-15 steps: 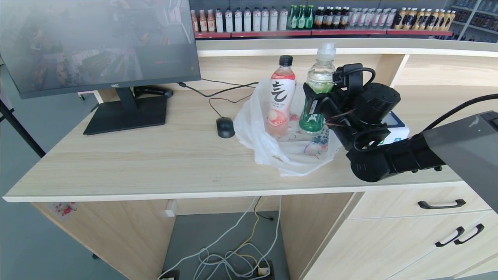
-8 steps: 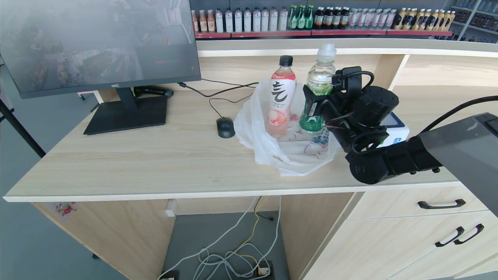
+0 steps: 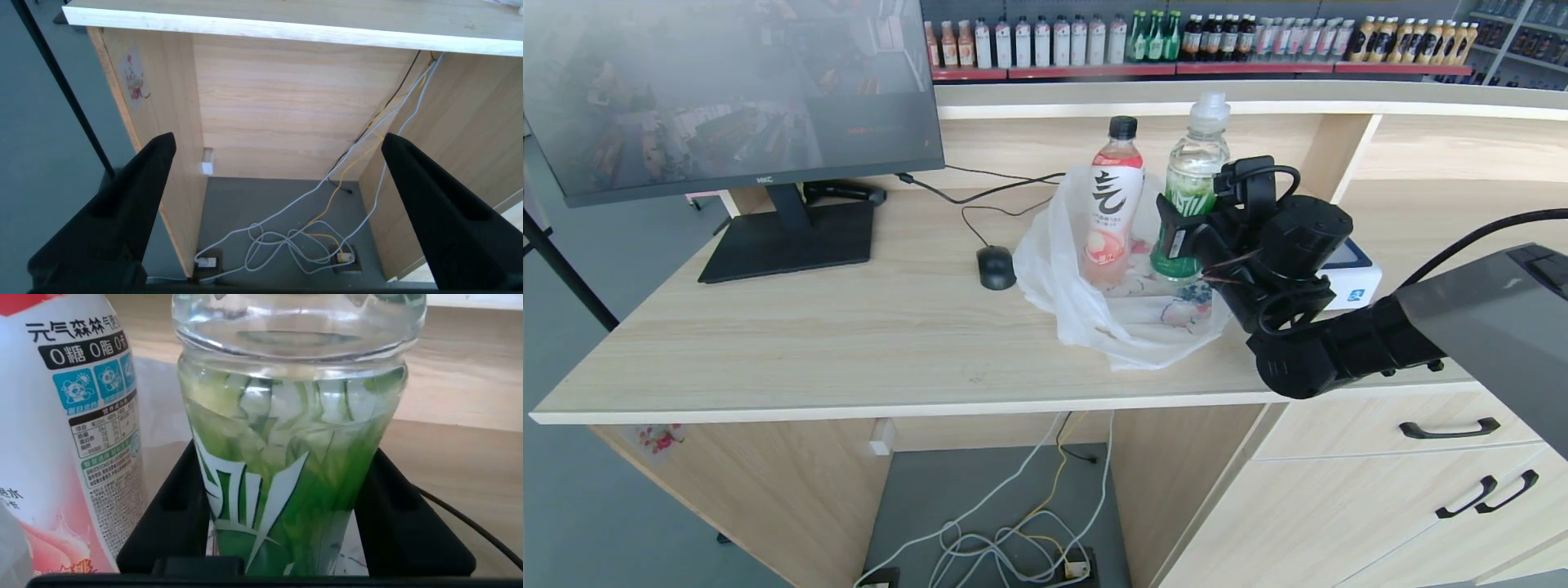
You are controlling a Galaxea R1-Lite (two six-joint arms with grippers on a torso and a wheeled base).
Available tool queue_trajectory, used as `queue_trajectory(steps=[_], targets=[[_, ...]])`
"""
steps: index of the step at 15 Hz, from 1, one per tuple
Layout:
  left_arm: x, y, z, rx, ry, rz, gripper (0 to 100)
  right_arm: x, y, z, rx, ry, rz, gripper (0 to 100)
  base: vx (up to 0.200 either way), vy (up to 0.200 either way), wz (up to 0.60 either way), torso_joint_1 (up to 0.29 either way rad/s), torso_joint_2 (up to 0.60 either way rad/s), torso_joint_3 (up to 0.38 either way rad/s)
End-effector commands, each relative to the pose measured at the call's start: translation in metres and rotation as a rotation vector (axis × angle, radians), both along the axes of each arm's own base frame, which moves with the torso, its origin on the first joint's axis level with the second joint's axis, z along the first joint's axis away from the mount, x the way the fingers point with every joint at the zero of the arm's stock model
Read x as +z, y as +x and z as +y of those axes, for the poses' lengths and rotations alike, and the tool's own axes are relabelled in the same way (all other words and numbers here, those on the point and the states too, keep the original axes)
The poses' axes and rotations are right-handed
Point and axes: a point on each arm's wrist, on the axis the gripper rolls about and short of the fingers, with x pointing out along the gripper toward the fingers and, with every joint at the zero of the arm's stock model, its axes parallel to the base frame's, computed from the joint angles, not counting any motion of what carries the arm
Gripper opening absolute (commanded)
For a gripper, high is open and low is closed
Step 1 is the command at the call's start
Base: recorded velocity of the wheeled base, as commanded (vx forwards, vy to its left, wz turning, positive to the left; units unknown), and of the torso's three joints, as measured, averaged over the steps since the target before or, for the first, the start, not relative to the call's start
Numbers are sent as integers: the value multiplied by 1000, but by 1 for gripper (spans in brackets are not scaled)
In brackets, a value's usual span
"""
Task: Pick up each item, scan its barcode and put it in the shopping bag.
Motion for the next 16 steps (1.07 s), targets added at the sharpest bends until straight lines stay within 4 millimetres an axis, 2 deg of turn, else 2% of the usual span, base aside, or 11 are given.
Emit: queue_trajectory(steps=[1,8,9,13,16], targets=[[0,0,0,2,0,-1,100,-6,-1,2,6,-7,17,0,0,0,0,0,0,0],[0,0,0,0,0,-1,100,-11,-5,5,12,-7,17,0,0,0,0,0,0,0],[0,0,0,2,0,-1,100,-11,-5,5,12,-7,16,100,0,0,0,0,0,0],[0,0,0,2,0,-2,100,-5,-7,3,-11,16,-23,100,0,0,0,0,0,0],[0,0,0,2,0,-1,100,1,-21,-4,-24,3,-52,100,0,0,0,0,0,0]])
